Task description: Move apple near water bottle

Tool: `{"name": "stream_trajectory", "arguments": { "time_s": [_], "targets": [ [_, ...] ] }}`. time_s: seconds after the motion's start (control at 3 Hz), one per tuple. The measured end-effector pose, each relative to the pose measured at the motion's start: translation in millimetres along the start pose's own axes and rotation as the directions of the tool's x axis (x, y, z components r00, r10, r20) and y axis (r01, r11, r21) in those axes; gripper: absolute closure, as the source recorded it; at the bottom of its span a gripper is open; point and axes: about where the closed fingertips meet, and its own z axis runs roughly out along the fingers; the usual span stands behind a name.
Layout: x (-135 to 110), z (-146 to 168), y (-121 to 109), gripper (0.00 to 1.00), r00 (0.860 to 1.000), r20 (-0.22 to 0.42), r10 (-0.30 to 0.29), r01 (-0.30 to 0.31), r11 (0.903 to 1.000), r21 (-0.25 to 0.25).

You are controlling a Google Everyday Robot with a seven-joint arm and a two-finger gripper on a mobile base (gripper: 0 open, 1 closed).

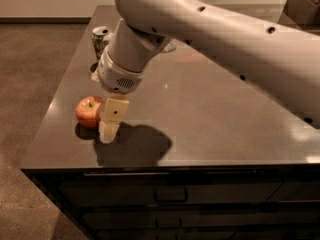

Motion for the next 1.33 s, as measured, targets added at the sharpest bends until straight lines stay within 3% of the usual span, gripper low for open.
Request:
{"name": "stream_trajectory", "arguments": {
  "time_s": [0.67, 1.33],
  "targets": [
    [-7, 23, -1, 0.0, 1.0, -0.019, -0.006, 0.005, 0.9993, -0.036],
    [-8, 26, -5, 0.41, 1.0, 0.008, 0.026, -0.025, 0.9969, -0.075]
  ]
}}
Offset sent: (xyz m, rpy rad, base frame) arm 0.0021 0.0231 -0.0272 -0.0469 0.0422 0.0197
